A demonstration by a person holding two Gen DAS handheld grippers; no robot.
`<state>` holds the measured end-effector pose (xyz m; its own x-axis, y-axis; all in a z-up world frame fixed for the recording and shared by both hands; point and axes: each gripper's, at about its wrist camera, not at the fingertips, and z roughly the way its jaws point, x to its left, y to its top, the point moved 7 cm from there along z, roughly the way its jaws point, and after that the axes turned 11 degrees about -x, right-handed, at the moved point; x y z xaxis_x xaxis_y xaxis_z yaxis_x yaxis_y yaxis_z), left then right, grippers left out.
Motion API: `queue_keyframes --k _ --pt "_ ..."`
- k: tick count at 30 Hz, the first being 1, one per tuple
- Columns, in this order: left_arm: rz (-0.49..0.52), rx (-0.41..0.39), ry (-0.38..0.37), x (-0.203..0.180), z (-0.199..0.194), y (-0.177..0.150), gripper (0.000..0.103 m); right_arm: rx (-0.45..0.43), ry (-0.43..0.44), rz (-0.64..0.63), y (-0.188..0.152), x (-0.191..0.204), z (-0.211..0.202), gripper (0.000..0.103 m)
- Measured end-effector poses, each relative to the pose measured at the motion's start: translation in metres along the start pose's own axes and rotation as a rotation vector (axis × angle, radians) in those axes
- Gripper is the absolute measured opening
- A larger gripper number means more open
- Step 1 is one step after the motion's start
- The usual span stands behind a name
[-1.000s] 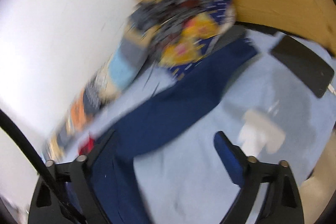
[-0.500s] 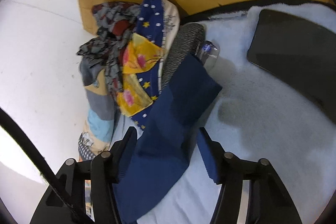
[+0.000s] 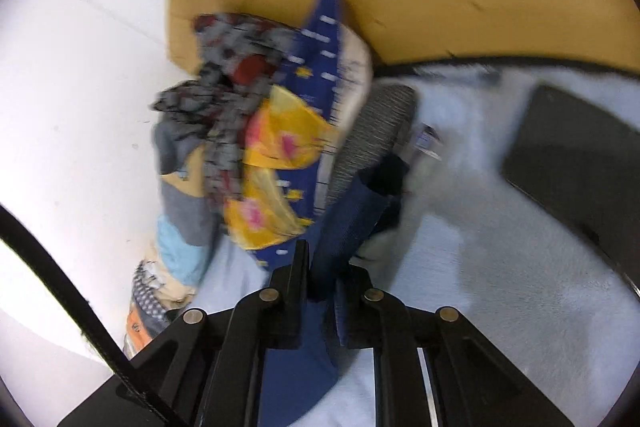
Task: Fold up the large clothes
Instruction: 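Grasp the cuff of a navy jacket sleeve with the right tool, then fold the held sleeve across the jacket body with the right tool, release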
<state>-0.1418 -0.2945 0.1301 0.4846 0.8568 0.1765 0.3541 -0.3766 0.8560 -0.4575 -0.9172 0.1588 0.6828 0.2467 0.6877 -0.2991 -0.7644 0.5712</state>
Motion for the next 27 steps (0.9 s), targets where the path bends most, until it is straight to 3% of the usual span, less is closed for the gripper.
queue_keyframes --k 8,14,18,21,24,27 --pt "-0.056 -0.027 0.020 0.022 -0.012 0.009 0.102 -0.045 0.187 -0.197 0.005 0.147 -0.049 0.012" --pt "-0.103 -0.048 0.036 0.046 -0.024 0.015 0.102 -0.032 0.377 -0.374 -0.038 0.295 -0.100 0.012" --pt "-0.146 -0.064 0.055 0.068 -0.035 0.018 0.102 0.003 0.498 -0.478 -0.092 0.383 -0.135 0.011" --pt "-0.184 -0.073 0.070 0.086 -0.042 0.018 0.102 0.058 0.587 -0.553 -0.152 0.439 -0.157 0.011" --pt "-0.213 -0.079 0.087 0.104 -0.049 0.018 0.102 0.130 0.656 -0.641 -0.233 0.484 -0.170 0.011" --pt "-0.239 -0.088 0.115 0.124 -0.057 0.016 0.102 0.208 0.688 -0.694 -0.317 0.502 -0.168 0.011"
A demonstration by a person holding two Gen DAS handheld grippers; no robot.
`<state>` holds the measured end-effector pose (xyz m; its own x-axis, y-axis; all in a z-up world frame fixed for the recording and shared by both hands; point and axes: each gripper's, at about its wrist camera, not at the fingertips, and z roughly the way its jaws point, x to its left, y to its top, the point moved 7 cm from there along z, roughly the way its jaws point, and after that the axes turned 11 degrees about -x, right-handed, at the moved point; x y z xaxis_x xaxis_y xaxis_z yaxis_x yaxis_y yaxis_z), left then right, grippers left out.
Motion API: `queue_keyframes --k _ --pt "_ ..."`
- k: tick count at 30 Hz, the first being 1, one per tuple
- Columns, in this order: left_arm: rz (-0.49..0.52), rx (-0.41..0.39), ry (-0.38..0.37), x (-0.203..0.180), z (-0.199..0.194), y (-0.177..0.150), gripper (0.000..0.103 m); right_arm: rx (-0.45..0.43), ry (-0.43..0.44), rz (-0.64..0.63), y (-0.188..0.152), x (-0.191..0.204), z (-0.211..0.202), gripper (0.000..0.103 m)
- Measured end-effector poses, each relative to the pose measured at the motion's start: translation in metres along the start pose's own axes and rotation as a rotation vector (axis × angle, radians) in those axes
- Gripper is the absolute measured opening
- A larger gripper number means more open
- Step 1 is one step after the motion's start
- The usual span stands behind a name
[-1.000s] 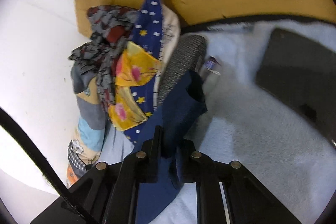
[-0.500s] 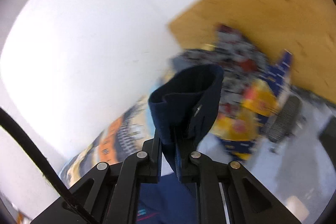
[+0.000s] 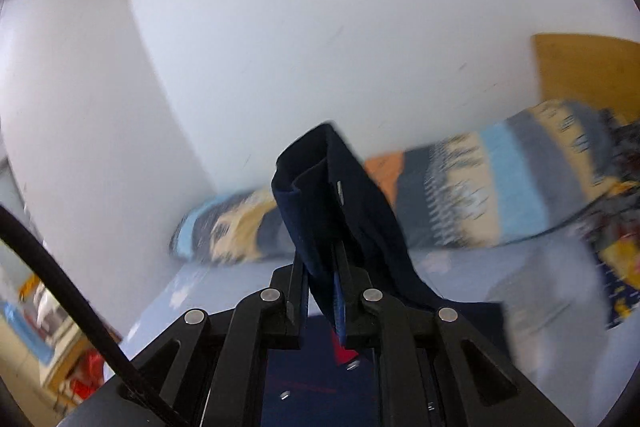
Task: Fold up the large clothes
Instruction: 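Fold the held sleeve across the jacket body with the right tool, release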
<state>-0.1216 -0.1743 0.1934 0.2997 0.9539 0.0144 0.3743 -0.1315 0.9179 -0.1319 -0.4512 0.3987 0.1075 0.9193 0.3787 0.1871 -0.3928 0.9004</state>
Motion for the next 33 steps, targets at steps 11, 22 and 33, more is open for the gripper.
queue_keyframes --k 11,22,33 --pt "-0.119 -0.003 0.105 0.069 -0.009 0.005 0.102 0.471 0.003 -0.121 -0.318 0.067 0.134 0.011" --pt "-0.132 -0.003 0.104 0.069 -0.008 0.007 0.102 0.528 0.130 -0.063 -0.331 0.052 0.105 0.082" --pt "-0.114 0.047 0.098 0.061 0.005 -0.004 0.102 0.689 -0.311 -0.269 -0.366 -0.116 0.078 0.091"
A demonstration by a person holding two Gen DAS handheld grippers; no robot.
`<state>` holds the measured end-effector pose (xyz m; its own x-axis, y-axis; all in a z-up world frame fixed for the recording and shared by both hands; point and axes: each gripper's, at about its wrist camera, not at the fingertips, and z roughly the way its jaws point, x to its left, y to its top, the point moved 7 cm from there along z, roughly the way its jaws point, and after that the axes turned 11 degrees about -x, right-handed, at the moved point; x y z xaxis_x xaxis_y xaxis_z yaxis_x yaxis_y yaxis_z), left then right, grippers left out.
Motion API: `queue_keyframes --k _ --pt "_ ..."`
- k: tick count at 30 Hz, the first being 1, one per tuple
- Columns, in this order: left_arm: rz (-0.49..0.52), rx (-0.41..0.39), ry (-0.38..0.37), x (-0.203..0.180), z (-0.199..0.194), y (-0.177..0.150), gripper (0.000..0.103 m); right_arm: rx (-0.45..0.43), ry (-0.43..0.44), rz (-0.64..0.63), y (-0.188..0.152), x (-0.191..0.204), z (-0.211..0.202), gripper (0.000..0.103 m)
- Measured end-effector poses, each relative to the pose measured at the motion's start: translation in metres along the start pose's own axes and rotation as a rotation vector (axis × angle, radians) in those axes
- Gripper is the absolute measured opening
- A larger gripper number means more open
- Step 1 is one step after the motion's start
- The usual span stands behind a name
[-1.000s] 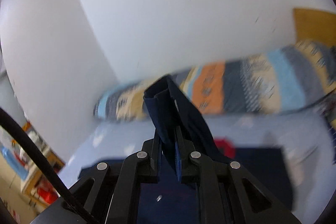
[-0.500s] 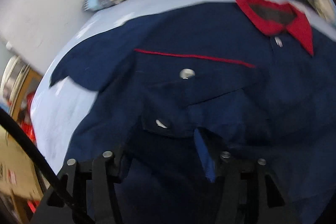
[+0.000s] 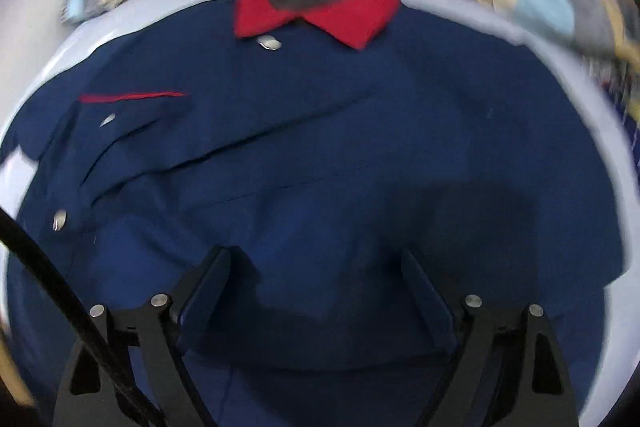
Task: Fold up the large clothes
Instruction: 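Fold the held sleeve across the jacket body with the right tool, release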
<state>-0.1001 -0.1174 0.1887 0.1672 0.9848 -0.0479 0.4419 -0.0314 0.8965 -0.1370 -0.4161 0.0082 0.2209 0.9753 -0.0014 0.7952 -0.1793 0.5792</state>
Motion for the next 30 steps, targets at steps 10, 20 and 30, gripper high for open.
queue_keyframes --k 10,20,30 --pt "-0.014 0.029 -0.002 0.006 0.005 -0.007 0.102 0.058 0.040 -0.062 -0.028 0.011 -0.020 0.096" --pt "-0.073 0.088 0.001 0.024 0.014 -0.018 0.102 -0.155 0.147 0.074 -0.015 -0.023 -0.121 0.095" --pt "-0.034 0.137 0.013 0.012 0.027 -0.036 0.102 -0.062 0.059 0.246 -0.025 -0.061 -0.101 0.095"
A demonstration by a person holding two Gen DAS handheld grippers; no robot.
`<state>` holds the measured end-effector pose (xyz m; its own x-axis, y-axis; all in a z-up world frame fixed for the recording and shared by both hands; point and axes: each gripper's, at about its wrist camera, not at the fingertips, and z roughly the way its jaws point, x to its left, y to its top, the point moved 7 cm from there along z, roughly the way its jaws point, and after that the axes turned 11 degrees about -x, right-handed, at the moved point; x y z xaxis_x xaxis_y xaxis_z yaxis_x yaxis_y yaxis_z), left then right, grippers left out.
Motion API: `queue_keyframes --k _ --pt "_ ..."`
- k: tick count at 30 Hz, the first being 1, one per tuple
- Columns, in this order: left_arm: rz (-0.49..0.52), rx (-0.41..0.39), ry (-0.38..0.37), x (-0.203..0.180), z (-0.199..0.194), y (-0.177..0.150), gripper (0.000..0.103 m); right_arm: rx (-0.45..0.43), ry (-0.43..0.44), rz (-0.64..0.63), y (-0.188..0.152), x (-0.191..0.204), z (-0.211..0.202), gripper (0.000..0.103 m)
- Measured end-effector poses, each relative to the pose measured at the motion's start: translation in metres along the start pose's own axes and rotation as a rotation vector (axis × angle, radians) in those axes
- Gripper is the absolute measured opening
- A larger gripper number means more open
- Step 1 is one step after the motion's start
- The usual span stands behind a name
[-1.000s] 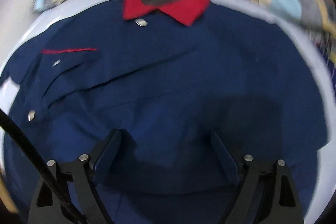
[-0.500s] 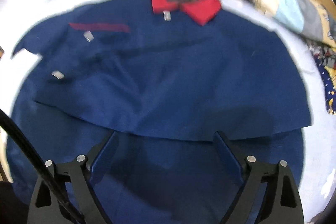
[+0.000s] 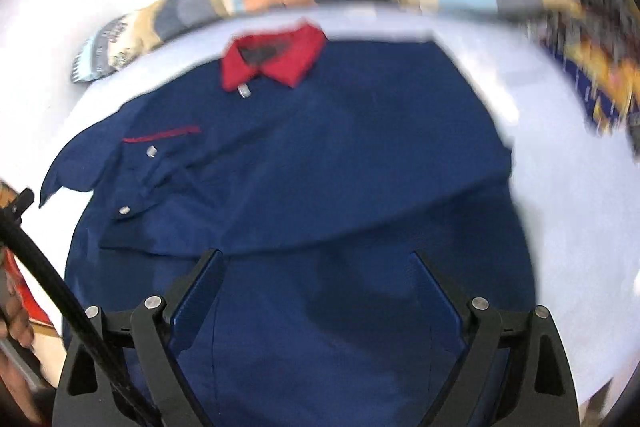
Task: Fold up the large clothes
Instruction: 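Fold the held sleeve across the jacket body with the right tool, release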
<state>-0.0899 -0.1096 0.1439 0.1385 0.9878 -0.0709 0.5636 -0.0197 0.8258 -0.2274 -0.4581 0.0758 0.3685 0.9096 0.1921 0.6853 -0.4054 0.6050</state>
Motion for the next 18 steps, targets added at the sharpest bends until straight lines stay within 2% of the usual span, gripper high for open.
queue_keyframes --k 4,5,7,9,11,12,14,16,18 --pt "0.022 0.024 0.004 -0.004 0.007 -0.007 0.102 0.200 0.173 0.194 -0.035 0.007 0.026 0.095" --pt "0.024 0.028 0.003 -0.005 0.008 -0.007 0.102 0.221 0.199 0.218 -0.039 0.010 0.026 0.095" --pt "0.022 0.035 0.005 -0.003 0.009 -0.009 0.102 0.156 0.173 0.156 -0.028 0.016 0.014 0.095" --pt "0.011 0.038 0.008 0.001 0.009 -0.009 0.102 0.057 0.114 0.057 -0.011 0.020 -0.004 0.095" --pt "-0.009 0.042 0.010 0.006 0.010 -0.008 0.102 0.000 0.068 0.001 -0.003 0.022 -0.016 0.096" --pt "-0.019 0.045 0.008 0.007 0.011 -0.007 0.102 0.000 0.054 -0.014 -0.004 0.023 -0.017 0.096" --pt "-0.054 0.056 0.002 0.014 0.012 -0.004 0.102 0.061 0.089 0.015 -0.011 0.022 -0.007 0.096" --pt "-0.080 0.058 0.000 0.022 0.011 -0.001 0.102 0.130 0.190 0.115 -0.019 0.018 -0.001 0.096" --pt "-0.121 0.052 -0.004 0.036 0.010 0.006 0.102 0.142 0.221 0.197 -0.018 0.010 0.001 0.096"
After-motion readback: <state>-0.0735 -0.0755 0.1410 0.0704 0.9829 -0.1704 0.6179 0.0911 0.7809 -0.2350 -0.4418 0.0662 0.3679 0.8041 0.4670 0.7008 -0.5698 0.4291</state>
